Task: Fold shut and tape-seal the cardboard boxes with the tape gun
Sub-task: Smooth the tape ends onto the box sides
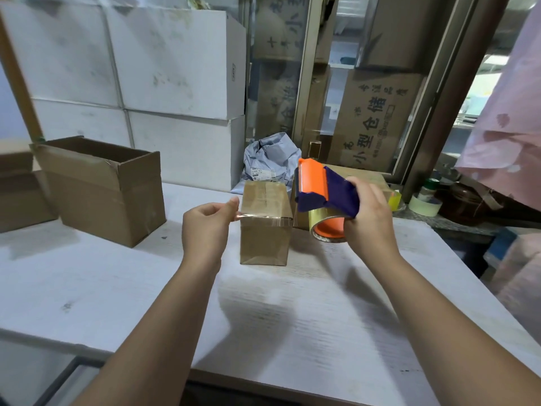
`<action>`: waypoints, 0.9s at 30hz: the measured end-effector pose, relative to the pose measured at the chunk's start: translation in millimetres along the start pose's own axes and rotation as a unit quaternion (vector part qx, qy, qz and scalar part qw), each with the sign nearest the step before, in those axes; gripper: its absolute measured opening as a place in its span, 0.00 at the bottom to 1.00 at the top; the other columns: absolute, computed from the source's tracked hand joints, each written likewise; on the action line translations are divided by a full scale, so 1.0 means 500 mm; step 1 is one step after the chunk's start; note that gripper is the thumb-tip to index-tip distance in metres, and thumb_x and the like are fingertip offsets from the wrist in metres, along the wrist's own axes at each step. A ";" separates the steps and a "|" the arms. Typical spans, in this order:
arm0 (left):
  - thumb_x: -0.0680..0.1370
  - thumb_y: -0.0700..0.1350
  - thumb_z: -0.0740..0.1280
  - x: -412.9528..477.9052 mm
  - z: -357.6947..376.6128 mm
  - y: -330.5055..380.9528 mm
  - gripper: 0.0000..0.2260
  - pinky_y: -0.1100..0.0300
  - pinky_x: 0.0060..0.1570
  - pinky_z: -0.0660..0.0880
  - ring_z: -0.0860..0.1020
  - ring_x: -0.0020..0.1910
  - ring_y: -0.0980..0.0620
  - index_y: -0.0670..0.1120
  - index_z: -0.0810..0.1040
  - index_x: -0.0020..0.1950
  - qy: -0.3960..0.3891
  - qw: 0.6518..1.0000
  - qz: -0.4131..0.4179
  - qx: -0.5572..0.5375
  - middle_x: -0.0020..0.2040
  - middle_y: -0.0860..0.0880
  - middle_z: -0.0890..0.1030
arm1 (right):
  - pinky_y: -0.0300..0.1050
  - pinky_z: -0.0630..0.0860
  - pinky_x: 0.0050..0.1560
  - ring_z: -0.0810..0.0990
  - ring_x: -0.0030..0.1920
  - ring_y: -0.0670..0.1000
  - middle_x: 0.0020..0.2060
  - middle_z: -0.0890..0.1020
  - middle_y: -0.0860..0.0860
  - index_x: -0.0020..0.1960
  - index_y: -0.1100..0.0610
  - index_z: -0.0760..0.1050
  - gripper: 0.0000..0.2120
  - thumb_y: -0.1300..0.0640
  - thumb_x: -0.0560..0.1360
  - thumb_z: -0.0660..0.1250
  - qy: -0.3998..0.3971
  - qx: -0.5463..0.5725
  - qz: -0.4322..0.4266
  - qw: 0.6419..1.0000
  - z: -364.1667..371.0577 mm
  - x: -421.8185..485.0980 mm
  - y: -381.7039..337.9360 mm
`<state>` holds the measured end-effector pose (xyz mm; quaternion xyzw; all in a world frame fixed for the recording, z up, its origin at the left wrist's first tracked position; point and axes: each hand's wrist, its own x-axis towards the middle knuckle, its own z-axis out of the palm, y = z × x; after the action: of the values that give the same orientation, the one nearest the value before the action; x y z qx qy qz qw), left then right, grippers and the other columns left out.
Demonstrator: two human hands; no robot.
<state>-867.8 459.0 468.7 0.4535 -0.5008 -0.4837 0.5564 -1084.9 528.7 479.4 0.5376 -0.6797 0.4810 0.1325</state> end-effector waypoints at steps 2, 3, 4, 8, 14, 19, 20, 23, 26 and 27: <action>0.76 0.49 0.68 0.012 -0.005 -0.004 0.11 0.63 0.37 0.67 0.77 0.42 0.60 0.48 0.81 0.35 0.021 0.998 0.021 0.052 0.38 0.56 0.83 | 0.22 0.63 0.42 0.67 0.48 0.45 0.53 0.75 0.54 0.63 0.57 0.72 0.26 0.74 0.68 0.62 -0.008 0.001 -0.003 1.000 0.001 0.000 -0.005; 0.76 0.50 0.68 0.018 -0.006 -0.004 0.12 0.62 0.37 0.68 0.78 0.42 0.59 0.49 0.81 0.34 0.030 0.996 0.028 0.077 0.37 0.56 0.83 | 0.22 0.63 0.42 0.67 0.49 0.45 0.53 0.75 0.54 0.63 0.57 0.72 0.26 0.75 0.68 0.62 -0.011 0.001 -0.003 1.000 0.001 0.000 -0.007; 0.76 0.51 0.67 0.025 -0.007 -0.003 0.13 0.61 0.39 0.69 0.78 0.42 0.57 0.49 0.81 0.33 0.036 0.993 0.034 0.104 0.37 0.57 0.82 | 0.23 0.63 0.42 0.67 0.49 0.46 0.54 0.74 0.55 0.63 0.57 0.72 0.27 0.75 0.67 0.62 -0.015 0.000 0.000 1.000 0.002 0.000 -0.009; 0.76 0.52 0.67 0.047 -0.009 0.000 0.14 0.54 0.47 0.73 0.78 0.42 0.53 0.50 0.81 0.33 0.029 0.982 0.028 0.186 0.37 0.58 0.82 | 0.32 0.64 0.42 0.68 0.50 0.47 0.54 0.74 0.53 0.65 0.56 0.71 0.27 0.74 0.69 0.64 -0.025 -0.007 0.002 1.000 0.006 0.000 -0.010; 0.77 0.49 0.66 0.061 -0.011 -0.003 0.11 0.58 0.46 0.72 0.79 0.44 0.54 0.47 0.81 0.37 -0.005 0.978 0.006 0.209 0.35 0.58 0.82 | 0.36 0.64 0.45 0.68 0.50 0.47 0.51 0.72 0.49 0.63 0.55 0.72 0.28 0.75 0.67 0.60 -0.029 0.016 0.026 0.999 0.009 0.005 -0.004; 0.77 0.49 0.67 0.066 -0.008 0.000 0.12 0.57 0.47 0.73 0.78 0.44 0.53 0.47 0.81 0.36 -0.011 0.973 0.011 0.228 0.34 0.58 0.82 | 0.38 0.64 0.44 0.68 0.48 0.47 0.50 0.72 0.50 0.61 0.54 0.72 0.28 0.76 0.66 0.60 -0.046 0.004 0.041 0.998 0.017 0.004 0.012; 0.77 0.49 0.67 0.067 -0.009 -0.003 0.12 0.57 0.46 0.72 0.78 0.45 0.53 0.47 0.81 0.35 -0.015 0.974 0.008 0.224 0.34 0.57 0.82 | 0.38 0.64 0.44 0.68 0.48 0.48 0.50 0.72 0.50 0.61 0.54 0.72 0.29 0.76 0.66 0.59 -0.050 0.003 0.043 0.998 0.018 0.003 0.015; 0.76 0.47 0.68 0.068 -0.010 -0.012 0.10 0.63 0.39 0.69 0.79 0.48 0.51 0.44 0.82 0.38 -0.029 0.982 -0.003 0.186 0.34 0.56 0.82 | 0.39 0.64 0.46 0.69 0.50 0.49 0.51 0.73 0.51 0.62 0.55 0.71 0.28 0.76 0.68 0.59 -0.062 0.004 0.058 0.996 0.024 -0.004 0.024; 0.76 0.46 0.69 0.068 -0.010 -0.018 0.10 0.64 0.39 0.68 0.79 0.51 0.50 0.42 0.82 0.38 -0.042 0.988 -0.015 0.150 0.34 0.54 0.83 | 0.44 0.68 0.47 0.71 0.51 0.51 0.52 0.74 0.51 0.62 0.54 0.71 0.26 0.75 0.69 0.59 -0.068 0.015 0.081 0.994 0.033 -0.012 0.037; 0.76 0.46 0.69 0.069 -0.010 -0.020 0.10 0.64 0.40 0.68 0.79 0.51 0.50 0.43 0.82 0.37 -0.046 0.988 -0.017 0.145 0.34 0.53 0.83 | 0.46 0.69 0.47 0.71 0.51 0.52 0.52 0.75 0.51 0.62 0.53 0.71 0.27 0.75 0.69 0.58 -0.070 0.017 0.084 0.994 0.037 -0.014 0.041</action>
<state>-862.4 423.6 462.2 0.5146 -0.5830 -0.4361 0.4529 -1093.5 517.5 455.0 0.5126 -0.7222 0.4631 0.0349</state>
